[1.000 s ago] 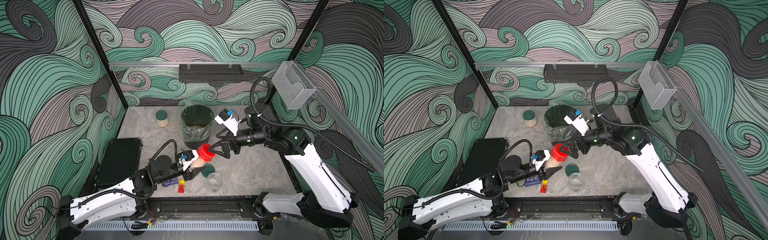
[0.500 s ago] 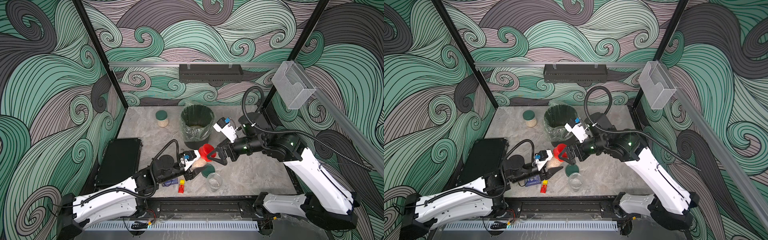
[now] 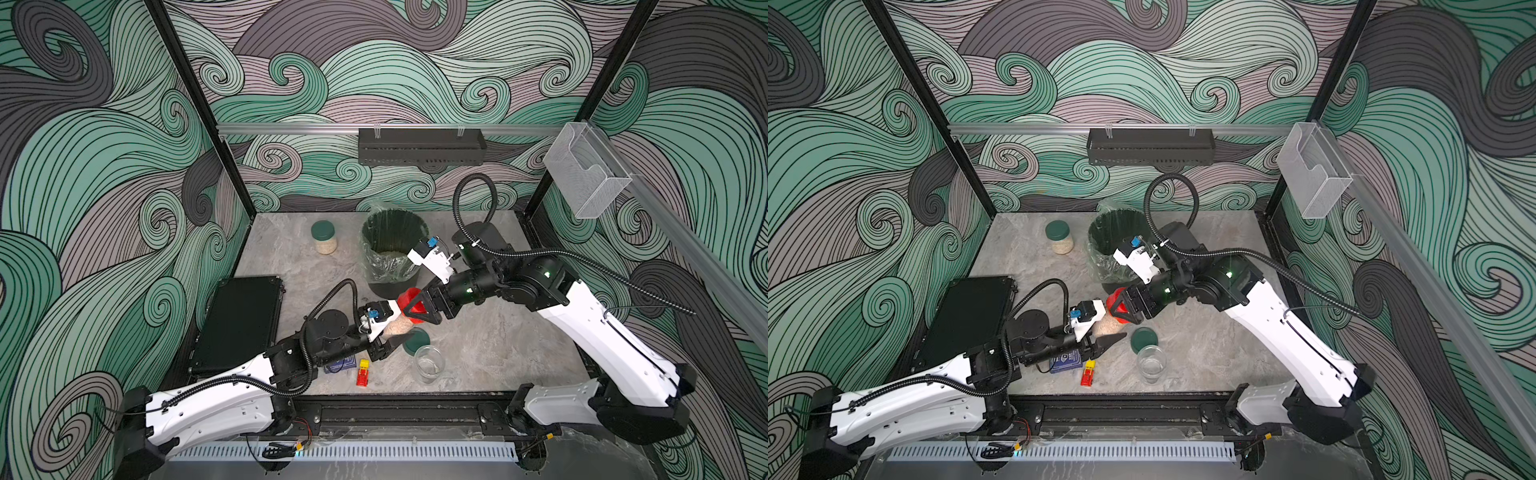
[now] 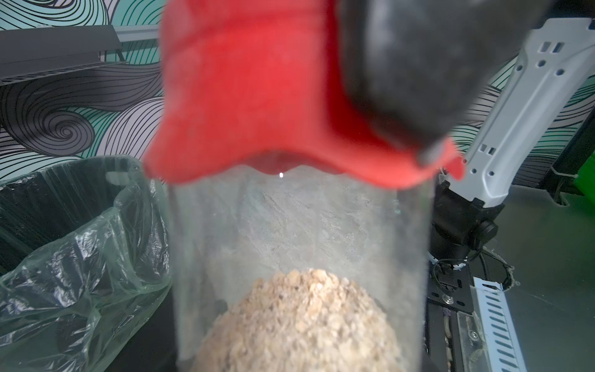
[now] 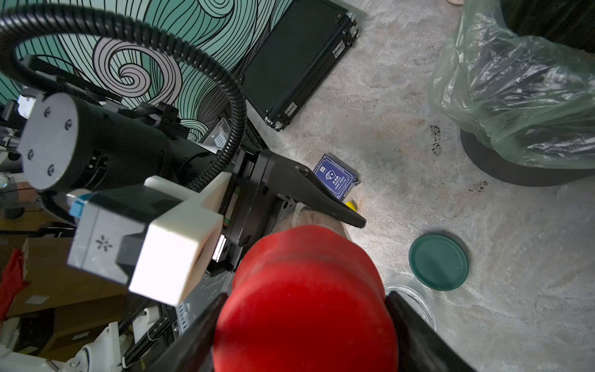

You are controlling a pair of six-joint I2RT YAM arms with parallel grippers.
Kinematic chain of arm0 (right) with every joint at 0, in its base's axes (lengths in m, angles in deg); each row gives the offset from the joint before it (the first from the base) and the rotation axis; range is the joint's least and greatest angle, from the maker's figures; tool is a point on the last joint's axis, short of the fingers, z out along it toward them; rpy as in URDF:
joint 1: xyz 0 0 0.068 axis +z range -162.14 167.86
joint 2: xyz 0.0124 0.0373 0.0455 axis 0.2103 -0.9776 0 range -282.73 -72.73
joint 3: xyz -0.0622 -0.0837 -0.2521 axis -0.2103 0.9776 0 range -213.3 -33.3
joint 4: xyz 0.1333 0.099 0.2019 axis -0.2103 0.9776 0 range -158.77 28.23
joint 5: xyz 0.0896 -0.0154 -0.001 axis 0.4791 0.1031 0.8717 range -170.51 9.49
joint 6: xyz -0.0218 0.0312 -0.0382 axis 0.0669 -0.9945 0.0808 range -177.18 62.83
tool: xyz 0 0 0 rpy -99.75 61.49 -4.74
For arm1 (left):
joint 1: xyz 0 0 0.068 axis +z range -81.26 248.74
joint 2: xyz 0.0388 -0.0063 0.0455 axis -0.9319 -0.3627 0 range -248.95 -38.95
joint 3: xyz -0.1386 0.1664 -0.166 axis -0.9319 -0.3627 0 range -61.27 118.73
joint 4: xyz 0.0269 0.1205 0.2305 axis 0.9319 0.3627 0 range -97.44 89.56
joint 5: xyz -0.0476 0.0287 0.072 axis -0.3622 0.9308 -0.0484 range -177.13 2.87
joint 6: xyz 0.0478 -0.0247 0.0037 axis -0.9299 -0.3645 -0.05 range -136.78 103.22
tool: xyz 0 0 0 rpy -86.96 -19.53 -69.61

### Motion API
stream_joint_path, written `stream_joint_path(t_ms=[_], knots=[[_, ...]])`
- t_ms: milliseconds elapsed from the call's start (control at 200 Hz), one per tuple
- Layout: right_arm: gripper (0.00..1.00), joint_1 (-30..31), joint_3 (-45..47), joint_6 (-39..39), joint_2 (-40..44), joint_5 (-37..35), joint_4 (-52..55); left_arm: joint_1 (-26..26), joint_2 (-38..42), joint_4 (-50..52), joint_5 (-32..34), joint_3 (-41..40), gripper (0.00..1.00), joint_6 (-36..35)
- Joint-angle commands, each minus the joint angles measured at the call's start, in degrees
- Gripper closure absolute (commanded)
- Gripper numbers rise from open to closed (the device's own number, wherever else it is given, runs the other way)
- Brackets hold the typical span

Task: Empty expired oatmeal from jars
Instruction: Unscrew the lid from the jar.

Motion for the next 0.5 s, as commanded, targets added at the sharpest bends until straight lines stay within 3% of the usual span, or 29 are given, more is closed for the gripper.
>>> stream_joint_path(t_ms=[0,135,210,275,360,495], knots=[[0.41,0.35,-1.26,0.98,0.41,3.50,-0.29,0.08,0.36,-1.95,0.66,2.29,0.39,-0.15],[0.49,0.44,-1.20,3.27,1.18,4.76,-1.13,0.06,0.57,-1.82,0.54,2.48,0.38,-0.04],[0.51,0.60,0.11,8.99,2.36,9.99,-3.27,0.04,0.79,-1.77,-0.06,2.48,0.38,0.39],[0.51,1.01,1.56,20.79,3.62,16.06,-3.11,0.07,0.98,-1.87,-0.78,2.49,0.38,1.52],[0.51,1.41,3.88,34.27,5.92,17.34,-3.53,0.08,1.06,-1.70,-2.53,2.87,0.39,2.93],[0.41,1.37,7.40,50.64,8.75,22.29,-4.24,0.01,0.85,-0.99,-2.50,2.90,0.40,4.15]])
